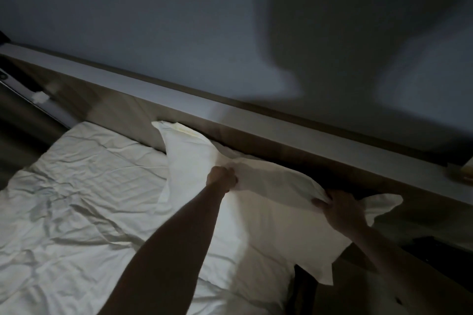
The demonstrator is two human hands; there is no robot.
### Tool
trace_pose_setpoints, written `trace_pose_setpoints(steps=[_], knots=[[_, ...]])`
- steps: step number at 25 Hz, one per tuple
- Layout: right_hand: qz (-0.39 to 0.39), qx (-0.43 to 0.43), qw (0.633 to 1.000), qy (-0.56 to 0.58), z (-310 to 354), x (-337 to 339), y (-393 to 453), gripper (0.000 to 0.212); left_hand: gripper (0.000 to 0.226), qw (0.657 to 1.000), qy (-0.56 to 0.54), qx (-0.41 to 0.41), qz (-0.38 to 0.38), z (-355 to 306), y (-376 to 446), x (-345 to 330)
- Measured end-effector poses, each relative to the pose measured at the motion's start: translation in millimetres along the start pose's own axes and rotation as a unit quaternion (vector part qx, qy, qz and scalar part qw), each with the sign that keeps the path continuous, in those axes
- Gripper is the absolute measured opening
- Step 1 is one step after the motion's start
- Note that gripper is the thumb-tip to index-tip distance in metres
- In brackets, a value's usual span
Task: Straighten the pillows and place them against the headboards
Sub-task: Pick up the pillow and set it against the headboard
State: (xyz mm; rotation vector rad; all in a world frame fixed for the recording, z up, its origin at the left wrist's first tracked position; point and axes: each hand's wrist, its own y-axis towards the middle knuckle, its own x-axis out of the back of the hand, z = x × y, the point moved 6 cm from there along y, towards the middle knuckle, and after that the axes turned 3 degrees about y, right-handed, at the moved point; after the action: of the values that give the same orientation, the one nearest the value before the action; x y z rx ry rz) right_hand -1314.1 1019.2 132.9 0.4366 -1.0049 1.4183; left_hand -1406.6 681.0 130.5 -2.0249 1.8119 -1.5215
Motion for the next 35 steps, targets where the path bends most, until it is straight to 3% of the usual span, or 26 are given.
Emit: trace_pose_setpoints(steps=[5, 7, 10, 13, 16, 18, 22, 25, 30, 32, 35], knots=[[-0.069, 0.02, 0.997, 0.034, -11, 19, -35, 0.018, 0.04, 0.994, -0.042, -0.093, -0.04, 11, -22, -5], [-0.087, 0.022, 0.996, 0.027, -21, 17, -48, 0.022, 0.042, 0.992, -0.033, -0.117, -0.029, 19, -27, -13], [-0.093, 0.004, 0.995, 0.024, -24, 18, -43, 0.047, 0.044, 0.992, 0.022, -0.124, -0.009, 16, -24, -18], [-0.135, 0.003, 0.989, 0.062, -11, 34, -37, 0.036, 0.055, 0.991, 0.032, -0.124, -0.036, -2, -12, -2], [-0.141, 0.033, 0.988, 0.056, 2, 40, -33, 0.015, 0.063, 0.995, -0.065, -0.072, -0.031, -22, 1, 18], [-0.15, 0.03, 0.986, 0.069, 7, 42, -26, 0.024, 0.057, 0.995, -0.086, -0.05, -0.014, -33, 12, 22], [-0.232, -0.015, 0.964, 0.127, 10, 56, -15, 0.021, 0.032, 0.988, -0.051, -0.104, -0.104, -54, 12, 34], [-0.26, -0.016, 0.957, 0.131, 8, 48, -13, 0.025, 0.039, 0.978, -0.121, -0.107, -0.129, -52, 15, 38], [-0.262, -0.006, 0.964, 0.054, -3, 38, -18, 0.041, 0.022, 0.98, -0.152, -0.124, -0.018, -41, 23, 20], [-0.298, -0.003, 0.953, 0.05, -6, 41, -38, 0.03, 0.017, 0.981, -0.134, -0.134, -0.043, -31, 32, 29], [-0.286, 0.071, 0.954, 0.062, 8, 31, -65, 0.048, 0.029, 0.975, -0.113, -0.149, -0.124, -28, 14, 62]])
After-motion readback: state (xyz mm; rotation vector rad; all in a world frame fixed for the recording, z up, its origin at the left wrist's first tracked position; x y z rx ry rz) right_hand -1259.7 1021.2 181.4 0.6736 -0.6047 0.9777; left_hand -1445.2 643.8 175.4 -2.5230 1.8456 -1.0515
